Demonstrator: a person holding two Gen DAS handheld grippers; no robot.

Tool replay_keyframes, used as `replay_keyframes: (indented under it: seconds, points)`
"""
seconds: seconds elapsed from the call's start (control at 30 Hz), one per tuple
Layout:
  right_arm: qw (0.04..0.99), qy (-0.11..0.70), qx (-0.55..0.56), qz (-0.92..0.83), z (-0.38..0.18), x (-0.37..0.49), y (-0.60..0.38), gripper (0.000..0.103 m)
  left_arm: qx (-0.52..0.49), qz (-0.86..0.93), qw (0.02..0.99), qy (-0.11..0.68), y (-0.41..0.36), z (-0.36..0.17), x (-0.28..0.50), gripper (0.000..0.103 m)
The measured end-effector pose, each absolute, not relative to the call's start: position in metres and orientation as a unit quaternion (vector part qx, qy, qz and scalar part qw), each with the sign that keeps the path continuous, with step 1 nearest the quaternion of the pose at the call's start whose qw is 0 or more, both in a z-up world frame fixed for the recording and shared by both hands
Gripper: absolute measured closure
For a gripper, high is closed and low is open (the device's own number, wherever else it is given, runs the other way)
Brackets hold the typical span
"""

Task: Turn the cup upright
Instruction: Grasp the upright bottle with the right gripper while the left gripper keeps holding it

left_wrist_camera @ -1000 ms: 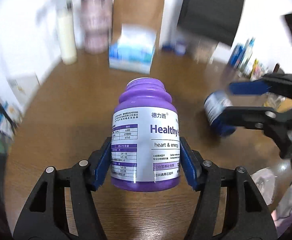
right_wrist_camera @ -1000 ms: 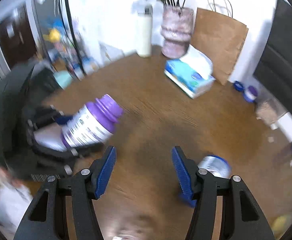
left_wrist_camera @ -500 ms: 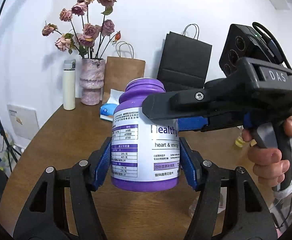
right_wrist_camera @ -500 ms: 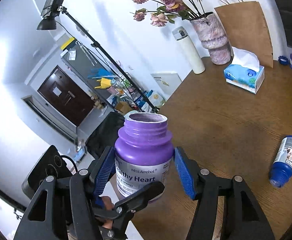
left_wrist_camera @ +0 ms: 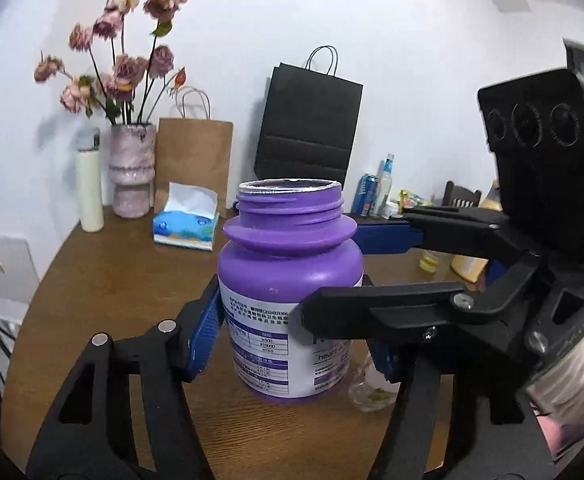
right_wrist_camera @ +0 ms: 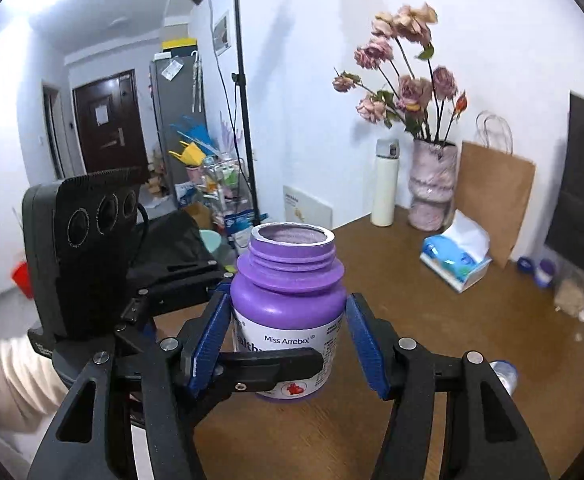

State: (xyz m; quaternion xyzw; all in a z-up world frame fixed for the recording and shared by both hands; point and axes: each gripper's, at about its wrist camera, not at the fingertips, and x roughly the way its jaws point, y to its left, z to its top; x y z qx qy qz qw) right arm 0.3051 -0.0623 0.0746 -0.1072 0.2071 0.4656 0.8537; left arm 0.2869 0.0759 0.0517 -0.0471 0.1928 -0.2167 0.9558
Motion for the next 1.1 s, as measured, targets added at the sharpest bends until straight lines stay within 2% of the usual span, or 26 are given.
replay_keyframes:
  seconds: [0.27,0.47,0.57,0.8,1.1]
  points:
    - [0.852,0.197,-0.085,0.477,0.027,0.309,-0.091,0.039,-0.014,-0.188,0.958,0.218,0.042,0.011,0.289,0.044]
    - [0.844,0.217,-0.062,0.486,-0.008,0.327,-0.099,0.034,0.004,-0.185,0.952,0.245,0.029,-0.017,0.291,0.044]
    - [0.848,0.217,-0.090,0.476,-0.010,0.321,-0.096,0.034,0.016,-0.184,0.953,0.239,0.024,-0.021,0.286,0.044]
    - [0.866,0.130,-0.188,0.446,0.007,0.302,-0.082,0.033,0.016,-0.181,0.962,0.202,0.020,-0.016,0.283,0.044]
    - [0.854,0.149,-0.163,0.471,-0.009,0.323,-0.074,0.033,-0.011,-0.152,0.963,0.222,0.029,-0.029,0.293,0.044]
